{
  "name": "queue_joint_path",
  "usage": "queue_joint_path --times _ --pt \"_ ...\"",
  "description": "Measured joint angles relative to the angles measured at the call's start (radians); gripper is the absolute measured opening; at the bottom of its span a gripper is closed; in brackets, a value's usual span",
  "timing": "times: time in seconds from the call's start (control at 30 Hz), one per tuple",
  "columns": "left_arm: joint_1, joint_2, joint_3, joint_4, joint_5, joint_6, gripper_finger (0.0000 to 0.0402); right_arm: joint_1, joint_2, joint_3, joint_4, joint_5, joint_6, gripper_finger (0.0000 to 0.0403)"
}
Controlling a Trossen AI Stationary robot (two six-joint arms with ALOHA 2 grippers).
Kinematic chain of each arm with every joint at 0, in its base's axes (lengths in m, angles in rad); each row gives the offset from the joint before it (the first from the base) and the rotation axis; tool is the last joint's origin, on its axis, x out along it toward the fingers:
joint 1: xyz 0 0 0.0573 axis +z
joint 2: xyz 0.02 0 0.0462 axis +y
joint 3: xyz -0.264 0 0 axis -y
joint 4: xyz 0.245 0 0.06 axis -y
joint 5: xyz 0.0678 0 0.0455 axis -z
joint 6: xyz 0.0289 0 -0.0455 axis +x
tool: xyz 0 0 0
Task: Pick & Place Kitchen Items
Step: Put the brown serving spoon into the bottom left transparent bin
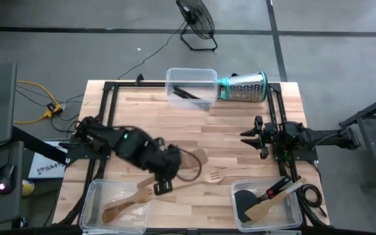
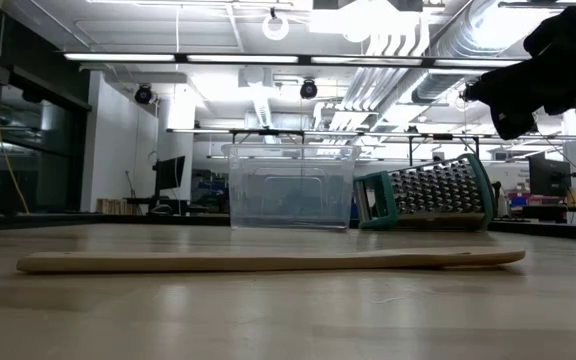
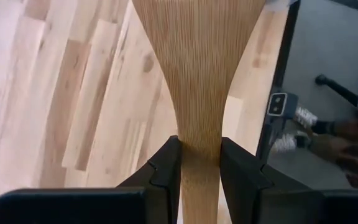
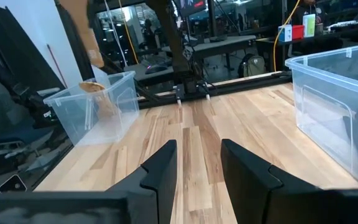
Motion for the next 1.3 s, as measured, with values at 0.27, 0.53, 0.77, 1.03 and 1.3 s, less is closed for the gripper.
queue_joint_path --times 0.27,0.53,0.77,1.03,1.3 --pt "-0.172 -0.019 -0.054 0.004 -0.189 -0.172 0.0081 0.000 0.000 0.000 0.000 0.000 0.000 0.0116" --pt "-0.282 -0.236 -0.392 0.010 -0.246 -0.389 0.0085 0.000 0.000 0.000 0.000 0.000 0.000 0.0116" --pt "-0.441 -0.432 -0.766 0.204 -0.253 -0.534 0.0083 0.000 0.000 0.000 0.000 0.000 0.000 0.0116" --pt "-0.605 -0.535 -1.075 0.423 -0.275 -0.679 0.0082 0.000 0.000 0.000 0.000 0.000 0.000 0.0116" --pt "-0.727 -0.548 -1.170 0.504 -0.290 -0.804 0.0086 0.000 0.000 0.000 0.000 0.000 0.000 0.0116"
